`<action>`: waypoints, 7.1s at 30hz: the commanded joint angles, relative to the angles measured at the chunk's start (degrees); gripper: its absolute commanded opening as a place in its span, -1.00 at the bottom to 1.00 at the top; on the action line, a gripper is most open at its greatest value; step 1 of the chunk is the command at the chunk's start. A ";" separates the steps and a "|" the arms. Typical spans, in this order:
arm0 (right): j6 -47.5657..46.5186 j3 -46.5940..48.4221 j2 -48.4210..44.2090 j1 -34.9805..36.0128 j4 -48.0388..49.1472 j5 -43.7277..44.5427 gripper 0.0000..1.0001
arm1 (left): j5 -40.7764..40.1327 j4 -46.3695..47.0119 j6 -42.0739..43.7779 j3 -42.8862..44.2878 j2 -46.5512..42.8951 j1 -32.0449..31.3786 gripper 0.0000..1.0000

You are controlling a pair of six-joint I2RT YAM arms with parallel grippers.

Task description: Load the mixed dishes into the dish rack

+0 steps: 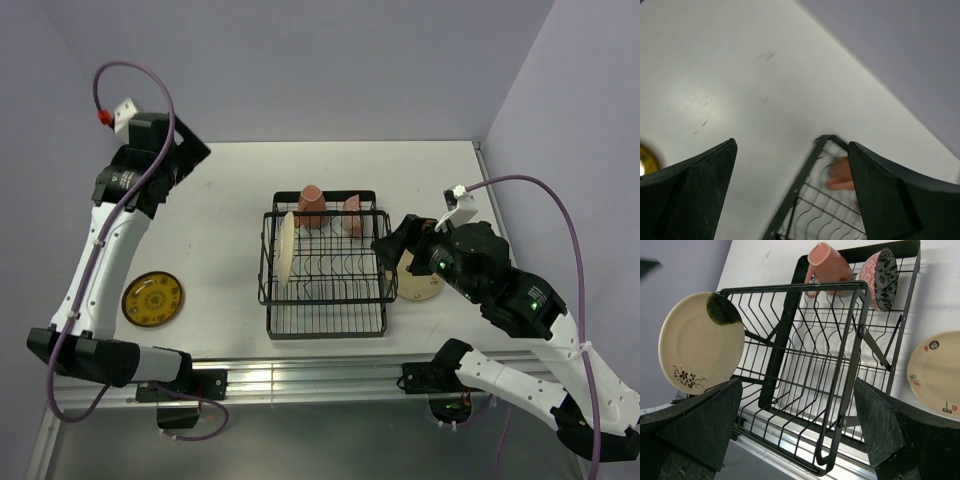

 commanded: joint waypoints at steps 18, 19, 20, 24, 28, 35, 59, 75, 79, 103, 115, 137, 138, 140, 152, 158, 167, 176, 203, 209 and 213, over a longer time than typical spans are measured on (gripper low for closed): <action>-2.87 -0.15 0.25 -0.42 4.28 -3.85 0.99 | 1.79 -0.28 -3.38 -38.97 -11.49 15.36 0.93; -3.48 -0.06 0.34 -0.50 4.36 -4.29 0.99 | 1.98 0.09 -3.11 -39.86 -11.31 15.54 0.91; -3.92 0.20 0.25 -0.42 4.19 -4.64 0.99 | 1.81 -0.43 -3.02 -40.30 -9.92 15.80 0.89; -5.77 -0.06 -1.50 -0.50 3.57 -4.21 0.99 | -0.30 -2.28 -2.67 -39.87 -5.87 16.59 0.89; -8.14 -0.33 -2.38 -0.50 3.84 -4.12 0.99 | -0.13 -1.31 -2.93 -38.73 -1.74 16.68 0.85; -9.46 -1.90 -3.43 -0.50 4.71 -6.40 0.99 | -3.02 -2.54 -4.43 -37.15 8.62 16.68 0.81; -11.58 -3.40 -8.09 -0.59 3.13 -2.80 0.99 | -13.05 0.70 -4.43 -38.98 24.28 16.59 0.44; -11.13 1.42 -5.90 -0.59 0.33 -3.15 0.99 | -5.76 0.71 -2.59 -35.48 16.30 16.59 -1.00; -12.19 5.20 -4.85 -0.59 -2.22 -2.36 0.99 | -0.84 -2.36 -1.53 -31.79 7.25 16.59 -1.00; -19.31 37.62 21.57 22.15 2.70 0.78 0.91 | 43.10 -11.51 -13.90 9.35 -15.70 16.42 -1.00; -31.86 54.87 46.03 36.75 5.93 23.62 0.91 | 52.95 -9.31 -20.24 9.37 -18.07 16.42 -1.00; -52.44 47.24 54.84 40.19 29.92 37.71 0.44 | 64.47 -2.55 -30.27 3.11 -25.64 16.42 -1.00; -52.62 46.79 54.49 40.19 30.55 38.06 0.36 | 64.91 -2.19 -30.70 2.94 -25.81 16.42 -1.00; -53.23 45.48 53.69 40.28 31.34 39.12 -0.07 | 65.44 -1.75 -31.06 2.94 -25.81 16.42 -1.00; -49.20 48.89 52.99 41.33 29.76 46.93 -1.00 | 66.15 8.28 -33.09 -4.72 -28.89 16.42 0.91; -46.21 48.37 49.22 41.42 30.29 54.14 -1.00 | 56.14 -5.61 -20.61 10.48 -24.67 16.42 0.98; -32.79 47.66 36.48 43.08 12.14 70.93 -1.00 | 47.50 -3.88 -13.75 -1.60 -30.64 16.42 0.99; 11.97 56.65 36.21 40.80 -37.65 54.79 -1.00 | 48.12 -3.69 -9.79 -8.83 -32.58 16.42 0.98; 20.50 31.05 31.63 33.95 -37.74 39.04 -1.00 | 44.96 -7.90 -3.20 -11.83 -30.82 14.75 0.98; 21.73 30.35 34.09 33.07 -37.74 37.98 -1.00 | 44.52 -8.08 -3.29 -12.97 -31.26 14.75 0.98; 22.26 29.47 34.79 32.02 -37.74 37.19 -1.00 | 43.99 -8.17 -3.20 -13.50 -31.61 14.75 0.98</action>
